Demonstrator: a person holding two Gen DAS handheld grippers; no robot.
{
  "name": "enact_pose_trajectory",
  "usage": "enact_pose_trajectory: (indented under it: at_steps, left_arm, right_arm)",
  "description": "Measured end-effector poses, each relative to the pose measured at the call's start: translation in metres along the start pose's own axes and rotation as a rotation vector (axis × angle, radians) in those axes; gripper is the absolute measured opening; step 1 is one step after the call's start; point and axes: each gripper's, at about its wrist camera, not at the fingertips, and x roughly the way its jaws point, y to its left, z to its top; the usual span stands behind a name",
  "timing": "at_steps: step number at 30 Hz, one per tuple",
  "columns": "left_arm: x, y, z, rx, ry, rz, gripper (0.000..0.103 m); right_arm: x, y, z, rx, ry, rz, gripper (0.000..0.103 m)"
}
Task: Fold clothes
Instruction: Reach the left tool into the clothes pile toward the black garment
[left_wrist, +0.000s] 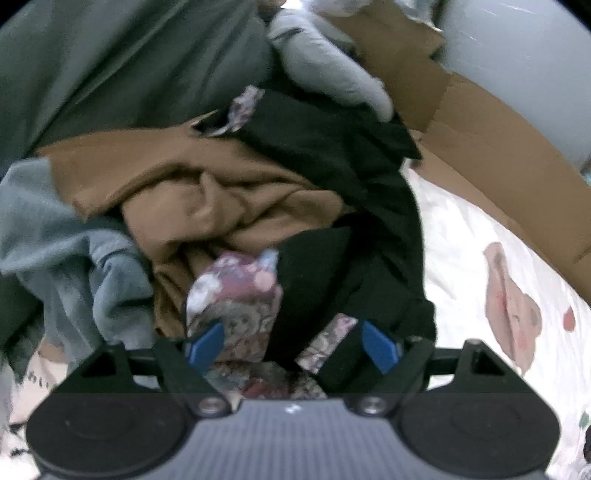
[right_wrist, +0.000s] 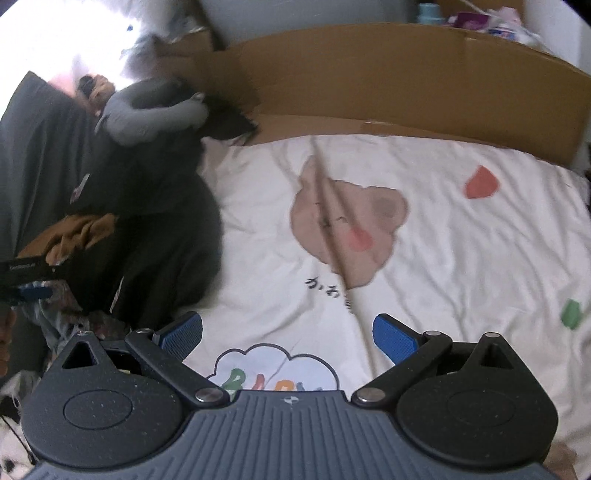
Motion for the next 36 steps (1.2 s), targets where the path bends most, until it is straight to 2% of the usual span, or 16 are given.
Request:
enact_pose_trajectory:
  at_steps: [2,6,9,13,15,16,18,20,21,22,24,26,29,34,36]
  left_arm:
    - [0.000,0.007,-0.004,-0.022,-0.014,-0.001,0.083]
    - [-0.007,0.019,-0.006,-0.043,-0.030,0.046,0.083]
    - [-0.013,0.028,-0.006,-0.045,-0.065,0.054,0.090]
    - [-0.002,0.036,-0.006,-0.047,-0.076,0.037,0.090]
    - [0.009,0.039,-0.007,-0.066,-0.080,0.004,0.089]
    - [0.014,0.040,-0.008,-0.071,-0.078,-0.007,0.086]
    - [0.022,0.042,-0.009,-0.084,-0.072,-0.022,0.073]
    - [0.026,0.043,-0.011,-0.103,-0.067,-0.033,0.049]
    - [0.027,0.046,-0.011,-0.125,-0.071,-0.041,0.045]
    - [0.026,0.049,-0.012,-0.149,-0.073,-0.051,0.037]
    - [0.027,0.055,-0.014,-0.199,-0.064,-0.076,0.023]
    - [0.027,0.062,-0.016,-0.247,-0.050,-0.105,0.011]
    - [0.021,0.064,-0.020,-0.259,-0.063,-0.121,0.007]
    - [0.010,0.062,-0.030,-0.241,-0.071,-0.137,0.005]
    - [0.008,0.062,-0.034,-0.231,-0.068,-0.139,0.005]
  right_arm:
    - [0.010,0.004,-0.002,-0.010,0.009,0.013,0.101]
    - [0.025,0.014,-0.006,-0.033,0.046,0.043,0.101]
    - [0.033,0.024,-0.008,-0.069,0.045,0.077,0.101]
    - [0.049,0.037,-0.010,-0.083,0.049,0.125,0.101]
    - [0.057,0.046,-0.009,-0.091,0.044,0.151,0.101]
    - [0.061,0.051,-0.008,-0.096,0.036,0.164,0.101]
    - [0.069,0.061,-0.006,-0.097,0.021,0.187,0.101]
    - [0.080,0.070,-0.004,-0.088,0.012,0.210,0.101]
    - [0.085,0.075,-0.003,-0.084,0.009,0.222,0.101]
    - [0.091,0.081,-0.004,-0.084,0.011,0.234,0.099]
    - [0.101,0.094,-0.004,-0.098,0.025,0.264,0.090]
    - [0.111,0.107,-0.003,-0.107,0.034,0.295,0.089]
    - [0.123,0.125,-0.002,-0.111,0.046,0.331,0.084]
    - [0.147,0.152,0.003,-0.107,0.064,0.354,0.082]
    - [0.160,0.160,0.004,-0.076,0.091,0.358,0.077]
